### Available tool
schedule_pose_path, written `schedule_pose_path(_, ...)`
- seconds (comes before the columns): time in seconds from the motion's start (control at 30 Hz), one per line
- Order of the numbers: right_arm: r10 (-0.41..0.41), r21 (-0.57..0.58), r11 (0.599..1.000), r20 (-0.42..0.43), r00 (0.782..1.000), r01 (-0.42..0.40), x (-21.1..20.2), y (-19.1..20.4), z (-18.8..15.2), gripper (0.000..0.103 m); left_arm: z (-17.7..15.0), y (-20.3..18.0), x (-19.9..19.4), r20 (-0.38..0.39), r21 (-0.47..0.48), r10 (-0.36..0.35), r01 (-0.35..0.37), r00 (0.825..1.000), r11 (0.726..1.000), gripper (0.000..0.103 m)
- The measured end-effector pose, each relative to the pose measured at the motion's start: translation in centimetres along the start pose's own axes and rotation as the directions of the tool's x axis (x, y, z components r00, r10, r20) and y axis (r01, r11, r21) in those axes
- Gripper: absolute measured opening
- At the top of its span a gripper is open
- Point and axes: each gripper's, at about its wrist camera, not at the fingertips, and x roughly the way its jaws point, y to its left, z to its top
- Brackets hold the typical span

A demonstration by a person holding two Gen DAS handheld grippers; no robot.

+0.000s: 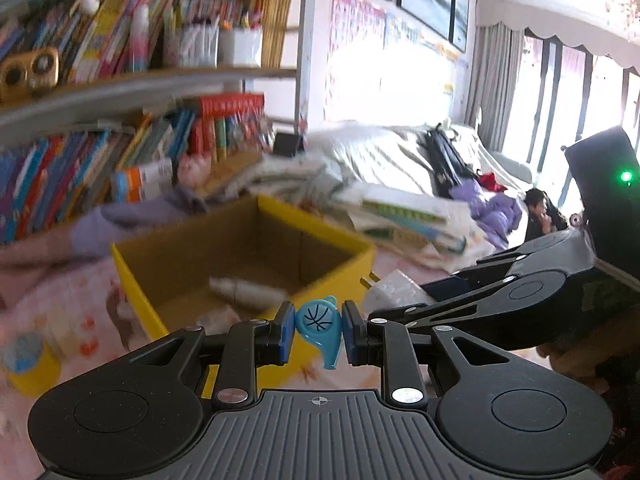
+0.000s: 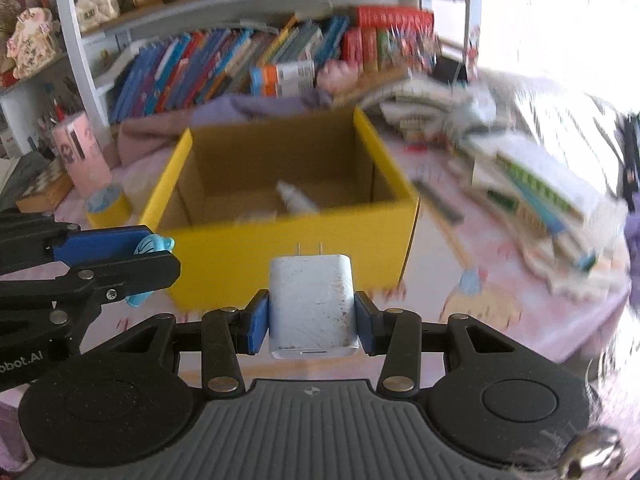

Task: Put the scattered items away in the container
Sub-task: 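Carry the blue clip and white charger with both tools toward the yellow box, then open the left tool over the yellow box while the right tool releases the charger inside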

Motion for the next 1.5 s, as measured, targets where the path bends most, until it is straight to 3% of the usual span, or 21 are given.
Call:
schedule_pose_path(0.27,0.043,-0.09,0.995,0.061,0.997,-0.037,3.0,-2.4,5.7,0.041,3.3,1.7,3.8,0.024,0.025,0.12,-0.121,0.992,0.992,0.023)
schedule_pose_path(0.43,0.103,-0.16,0.982,0.032,0.994,-0.096,6.8,-2.9,8.7,0.041,3.5,2.8,7.7,-0.057,0.03,0.187,-0.186,0.981,0.982,0.023)
schedule_pose_path(0.57,0.152,-0.218,0.963,-0.041,0.987,-0.158,11.1,-2.3,10.3,0.041,2.7,3.4,10.5,-0.138,0.029,0.209,-0.207,0.968,0.978,0.023)
schedule_pose_path(0.8,0.214,-0.325,0.909,-0.176,0.961,-0.262,17.2,-0.1,11.2,0.041,1.3,4.0,12.8,-0.234,0.025,0.245,-0.246,0.941,0.969,0.023)
schedule_pose_path(1.03,0.247,-0.339,0.876,-0.297,0.922,-0.344,21.2,1.3,11.5,0.042,1.3,4.6,13.4,-0.265,-0.037,0.247,-0.266,0.932,0.963,0.024)
schedule_pose_path(1.23,0.27,-0.317,0.863,-0.37,0.889,-0.394,22.2,1.5,11.5,0.041,1.3,4.8,13.7,-0.277,-0.063,0.258,-0.285,0.926,0.956,0.024)
schedule_pose_path(1.43,0.278,-0.317,0.864,-0.345,0.896,-0.391,21.6,1.4,11.4,0.042,1.5,4.2,13.5,-0.267,-0.039,0.306,-0.327,0.914,0.944,0.028)
schedule_pose_path(1.5,0.28,-0.323,0.867,-0.317,0.906,-0.381,21.1,1.3,11.5,0.047,1.5,4.0,13.2,-0.256,-0.038,0.315,-0.335,0.914,0.941,0.04)
